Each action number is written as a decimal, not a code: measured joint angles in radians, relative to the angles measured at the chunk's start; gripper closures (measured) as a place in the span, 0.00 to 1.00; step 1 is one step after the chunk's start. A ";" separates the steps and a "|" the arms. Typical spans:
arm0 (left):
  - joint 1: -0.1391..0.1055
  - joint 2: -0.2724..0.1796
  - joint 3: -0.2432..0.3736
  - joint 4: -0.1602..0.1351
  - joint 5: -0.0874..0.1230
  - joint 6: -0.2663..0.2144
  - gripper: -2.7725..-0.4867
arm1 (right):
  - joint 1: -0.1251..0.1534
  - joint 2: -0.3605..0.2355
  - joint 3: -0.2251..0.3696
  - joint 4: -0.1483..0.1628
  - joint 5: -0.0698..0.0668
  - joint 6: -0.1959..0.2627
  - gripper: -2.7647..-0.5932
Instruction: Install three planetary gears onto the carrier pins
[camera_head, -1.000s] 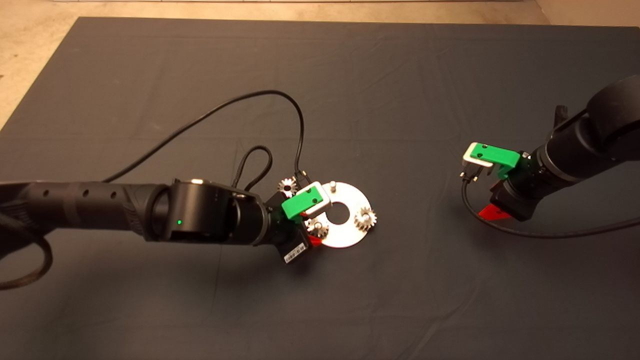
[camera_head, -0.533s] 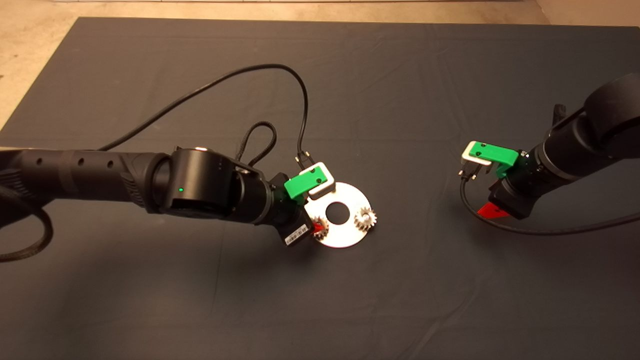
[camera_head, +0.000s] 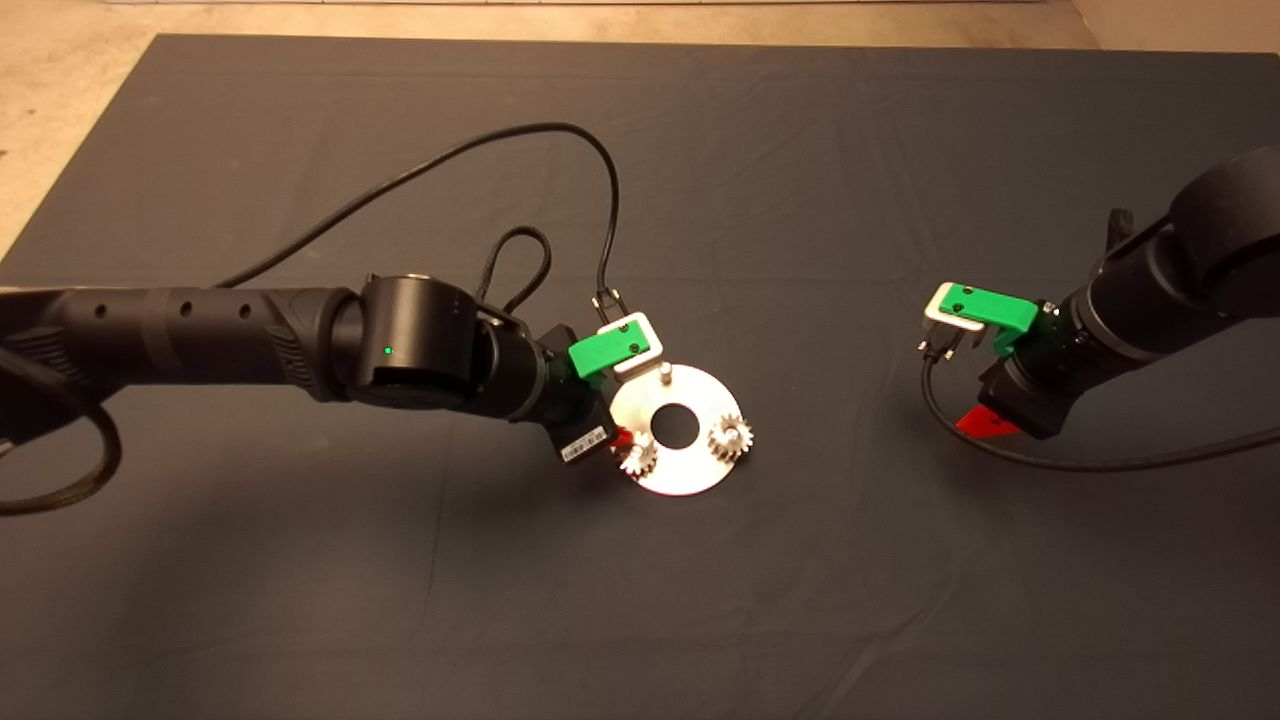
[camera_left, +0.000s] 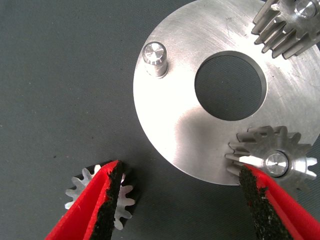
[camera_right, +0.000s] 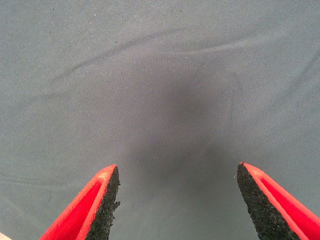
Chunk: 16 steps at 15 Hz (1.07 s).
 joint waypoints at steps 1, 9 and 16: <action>0.000 0.000 -0.002 -0.011 0.000 0.003 0.48 | 0.000 -0.006 0.000 0.000 -0.001 0.000 0.47; -0.002 0.000 -0.057 -0.043 0.001 0.054 0.38 | 0.000 0.000 0.000 0.000 -0.001 0.000 0.47; -0.035 0.003 -0.120 -0.138 0.000 0.153 0.38 | 0.000 0.000 0.000 0.000 -0.001 0.000 0.47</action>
